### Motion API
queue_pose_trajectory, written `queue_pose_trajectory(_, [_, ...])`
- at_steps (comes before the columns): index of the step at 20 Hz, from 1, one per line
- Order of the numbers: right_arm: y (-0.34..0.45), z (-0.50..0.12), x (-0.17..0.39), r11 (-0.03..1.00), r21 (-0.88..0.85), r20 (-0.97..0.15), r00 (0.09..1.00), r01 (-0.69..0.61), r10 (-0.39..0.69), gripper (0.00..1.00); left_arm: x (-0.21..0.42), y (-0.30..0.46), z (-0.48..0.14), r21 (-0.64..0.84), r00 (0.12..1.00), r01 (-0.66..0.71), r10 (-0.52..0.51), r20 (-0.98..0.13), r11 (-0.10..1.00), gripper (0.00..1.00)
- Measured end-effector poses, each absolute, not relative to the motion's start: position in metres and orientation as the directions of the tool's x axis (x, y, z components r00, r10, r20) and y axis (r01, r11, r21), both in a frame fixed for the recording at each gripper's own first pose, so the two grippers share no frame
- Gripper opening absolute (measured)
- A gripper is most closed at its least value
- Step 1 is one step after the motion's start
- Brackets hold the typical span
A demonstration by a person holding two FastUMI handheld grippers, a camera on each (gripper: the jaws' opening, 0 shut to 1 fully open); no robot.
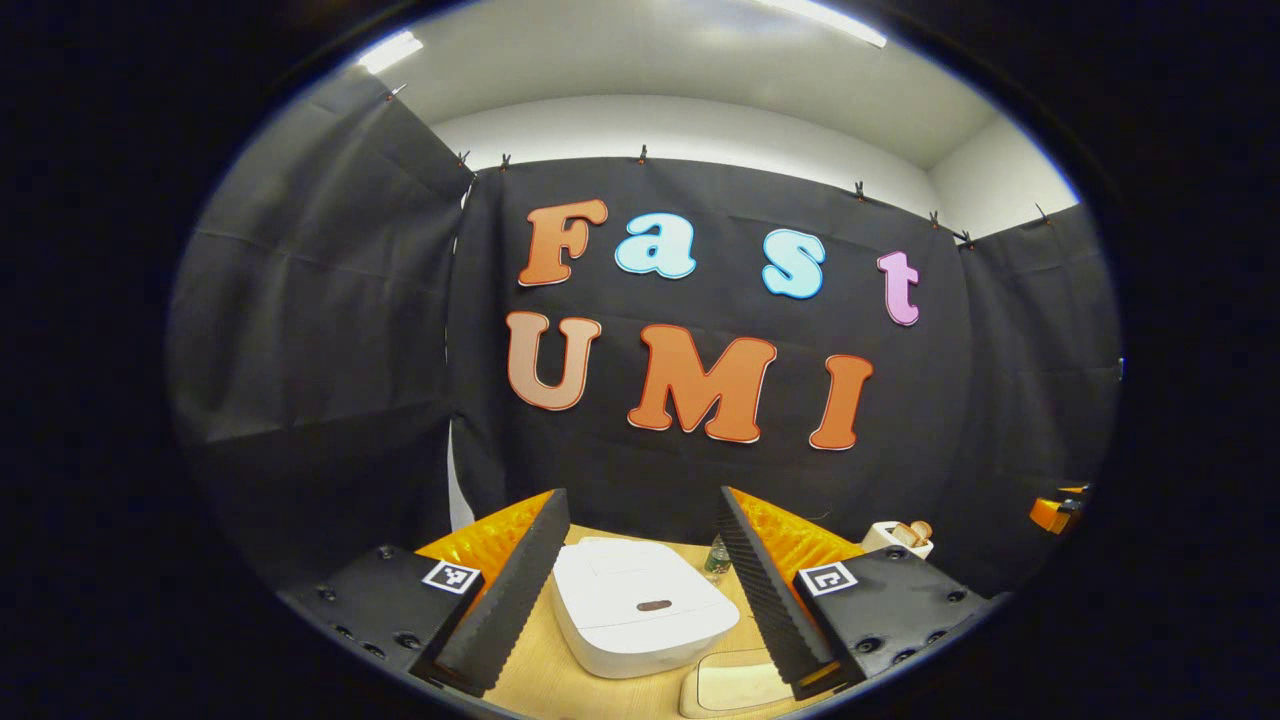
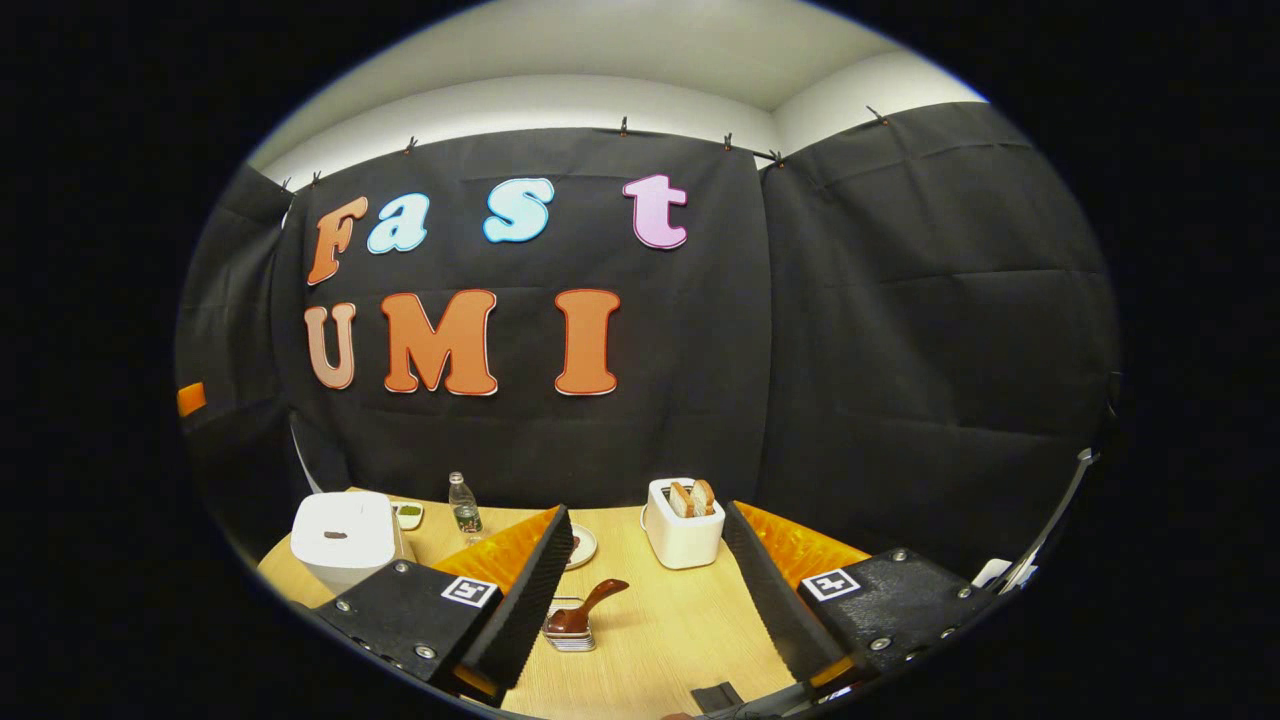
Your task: Close the left gripper, press the button to open the rice cooker; take a wooden spoon from the chopstick holder with the right hand, scoop a spoonful of rice and pour it into the rice cooker, then put the wooden spoon back into the chopstick holder.
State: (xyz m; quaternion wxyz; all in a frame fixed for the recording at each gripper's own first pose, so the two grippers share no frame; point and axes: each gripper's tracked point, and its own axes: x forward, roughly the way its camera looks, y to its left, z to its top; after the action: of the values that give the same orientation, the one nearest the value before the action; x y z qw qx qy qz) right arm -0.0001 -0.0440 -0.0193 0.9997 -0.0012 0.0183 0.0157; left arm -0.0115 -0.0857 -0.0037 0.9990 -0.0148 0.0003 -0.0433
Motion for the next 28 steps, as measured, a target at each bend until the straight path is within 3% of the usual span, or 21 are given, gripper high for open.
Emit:
queue_pose_trajectory(2, [-0.045, -0.020, -0.001, 0.999, -0.001, -0.040, 0.999, -0.032, 0.032, 0.95, -0.013, -0.089, -0.011, -0.020, 0.996, 0.089, -0.090, -0.026, 0.996, 0.99])
queue_pose_trajectory(6, [-0.045, -0.016, -0.003, 0.999, 0.003, -0.029, 0.999, -0.038, 0.038, 0.95, -0.017, -0.095, -0.003, -0.014, 0.994, 0.113, -0.113, -0.007, 0.994, 0.79])
queue_pose_trajectory(7, [-0.043, -0.016, -0.004, 0.999, 0.004, -0.030, 0.999, -0.041, 0.041, 0.95, -0.017, -0.093, -0.002, -0.005, 0.994, 0.105, -0.105, -0.008, 0.995, 0.79])
queue_pose_trajectory(10, [-0.043, -0.014, -0.005, 0.999, 0.004, -0.026, 0.999, -0.042, 0.042, 0.95, -0.020, -0.091, 0.003, -0.012, 0.994, 0.105, -0.105, 0.000, 0.994, 0.50])
queue_pose_trajectory(11, [-0.043, -0.014, -0.006, 0.999, 0.002, -0.026, 0.999, -0.044, 0.044, 0.95, -0.021, -0.093, 0.005, -0.014, 0.993, 0.114, -0.114, 0.003, 0.993, 0.60])
queue_pose_trajectory(15, [-0.042, -0.012, -0.005, 0.999, -0.007, -0.030, 0.999, -0.045, 0.045, 0.95, -0.028, -0.105, 0.004, 0.009, 0.986, 0.169, -0.169, -0.010, 0.985, 0.59])
queue_pose_trajectory(16, [-0.040, -0.013, -0.004, 0.999, -0.006, -0.031, 0.998, -0.048, 0.048, 0.95, -0.022, -0.094, 0.009, 0.024, 0.993, 0.118, -0.119, 0.006, 0.993, 0.51])
queue_pose_trajectory(18, [-0.039, -0.013, -0.005, 0.999, -0.010, -0.033, 0.998, -0.053, 0.052, 0.95, -0.022, -0.092, 0.008, 0.058, 0.995, 0.097, -0.098, 0.018, 0.994, 0.12])
queue_pose_trajectory(19, [-0.038, -0.013, -0.004, 0.998, -0.015, -0.034, 0.998, -0.053, 0.053, 0.95, -0.021, -0.099, 0.004, 0.062, 0.994, 0.110, -0.111, 0.008, 0.992, 0.08])
queue_pose_trajectory(20, [-0.037, -0.014, -0.003, 0.998, -0.020, -0.035, 0.998, -0.054, 0.053, 0.95, -0.021, -0.106, -0.002, 0.068, 0.991, 0.133, -0.133, -0.010, 0.989, 0.14])
queue_pose_trajectory(21, [-0.037, -0.015, -0.003, 0.998, -0.023, -0.038, 0.998, -0.051, 0.050, 0.95, -0.020, -0.110, -0.008, 0.076, 0.988, 0.152, -0.150, -0.037, 0.985, 0.09])
queue_pose_trajectory(23, [-0.035, -0.016, -0.004, 0.998, -0.021, -0.047, 0.998, -0.052, 0.051, 0.95, -0.013, -0.113, -0.020, 0.069, 0.982, 0.176, -0.170, -0.083, 0.982, 0.14])
queue_pose_trajectory(24, [-0.034, -0.018, -0.003, 0.998, -0.019, -0.054, 0.997, -0.052, 0.051, 0.95, -0.007, -0.113, -0.032, 0.059, 0.982, 0.170, -0.164, -0.098, 0.984, 0.09])
queue_pose_trajectory(25, [-0.035, -0.019, -0.002, 0.999, -0.020, -0.058, 0.997, -0.048, 0.047, 0.95, 0.016, -0.111, -0.048, 0.049, 0.985, 0.154, -0.150, -0.081, 0.987, 0.14])
queue_pose_trajectory(26, [-0.036, -0.019, -0.002, 0.999, -0.022, -0.060, 0.997, -0.041, 0.040, 0.95, -0.002, -0.111, -0.030, 0.031, 0.981, 0.166, -0.162, -0.102, 0.986, 0.02])
queue_pose_trajectory(28, [-0.038, -0.022, -0.003, 0.999, -0.025, -0.068, 0.997, -0.030, 0.028, 0.95, 0.008, -0.120, -0.043, -0.003, 0.971, 0.205, -0.203, -0.128, 0.979, 0.05])
